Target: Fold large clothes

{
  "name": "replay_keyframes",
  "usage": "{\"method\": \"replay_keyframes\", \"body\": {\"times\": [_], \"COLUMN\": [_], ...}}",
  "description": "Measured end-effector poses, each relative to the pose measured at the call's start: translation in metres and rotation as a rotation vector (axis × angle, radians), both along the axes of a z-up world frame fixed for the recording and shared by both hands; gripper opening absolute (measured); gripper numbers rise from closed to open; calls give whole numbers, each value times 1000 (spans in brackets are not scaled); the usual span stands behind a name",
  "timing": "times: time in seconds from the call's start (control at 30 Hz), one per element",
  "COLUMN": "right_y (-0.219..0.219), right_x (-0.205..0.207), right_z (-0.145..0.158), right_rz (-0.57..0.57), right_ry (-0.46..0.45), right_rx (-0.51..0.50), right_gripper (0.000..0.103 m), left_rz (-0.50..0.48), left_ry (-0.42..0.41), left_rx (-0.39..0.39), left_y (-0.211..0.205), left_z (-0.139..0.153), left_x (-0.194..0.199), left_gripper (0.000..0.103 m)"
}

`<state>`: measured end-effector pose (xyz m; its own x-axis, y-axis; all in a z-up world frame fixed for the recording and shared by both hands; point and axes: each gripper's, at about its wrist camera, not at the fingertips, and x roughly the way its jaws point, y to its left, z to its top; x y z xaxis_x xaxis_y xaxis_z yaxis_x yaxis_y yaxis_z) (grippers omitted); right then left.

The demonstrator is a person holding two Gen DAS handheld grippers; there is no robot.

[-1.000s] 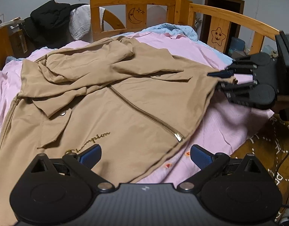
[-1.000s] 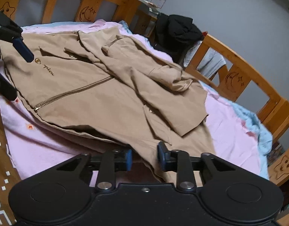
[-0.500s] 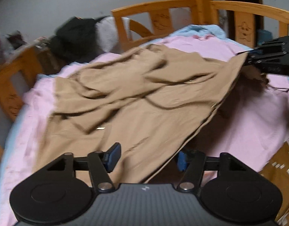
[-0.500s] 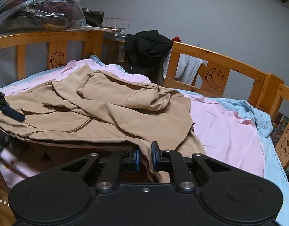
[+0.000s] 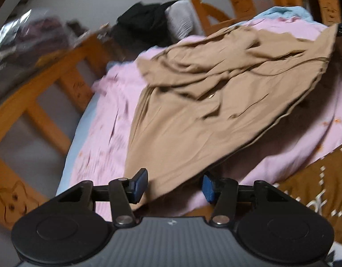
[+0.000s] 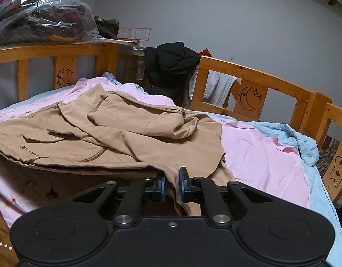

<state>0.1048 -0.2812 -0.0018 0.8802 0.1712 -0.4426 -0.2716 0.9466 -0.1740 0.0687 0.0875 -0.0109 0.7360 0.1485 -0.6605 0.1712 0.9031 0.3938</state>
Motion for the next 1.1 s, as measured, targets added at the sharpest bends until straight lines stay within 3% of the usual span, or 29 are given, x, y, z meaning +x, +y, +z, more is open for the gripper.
{"method": "replay_keyframes", "body": {"times": [0.03,0.1,0.13,0.27,0.37,0.53,0.57,0.63,0.7,0.77,0.93,1.1], "right_y": [1,2,3,7,4,-14,-17,-24,-30,-31,-30,-34], "right_x": [-1,-2,-3,-12,-15,-18,-20,-23,-24,-28,-49,-100], "right_z": [-1,-4,-6,-23,-36,-56,-61,-67,-65,-56,-14,31], "right_rz": [2,17,28,75,103,109,117,131,117,110,99,111], "right_ry": [3,23,36,111,161,193,196,175,174,151,88,108], "right_rx": [-8,-39,-66,-252,-380,-522,-553,-595,-592,-576,-553,-572], "right_gripper": [12,13,14,27,43,50,49,36,11,4,2,2], "left_rz": [8,9,1,-20,-27,-15,-14,-13,-14,-21,-40,-61], "left_ry": [-1,-8,-3,-18,-56,-115,-121,-131,-137,-145,-166,-151], "left_rx": [-5,-7,-3,-34,-63,-121,-127,-142,-149,-155,-214,-256], "left_y": [4,8,9,13,11,13,13,13,12,12,18,36], "left_z": [-1,0,0,9,22,44,47,51,54,57,73,91], "left_x": [0,0,0,6,14,25,24,21,14,4,-29,-79], "left_gripper": [53,33,28,9,4,3,3,3,2,2,2,2]}}
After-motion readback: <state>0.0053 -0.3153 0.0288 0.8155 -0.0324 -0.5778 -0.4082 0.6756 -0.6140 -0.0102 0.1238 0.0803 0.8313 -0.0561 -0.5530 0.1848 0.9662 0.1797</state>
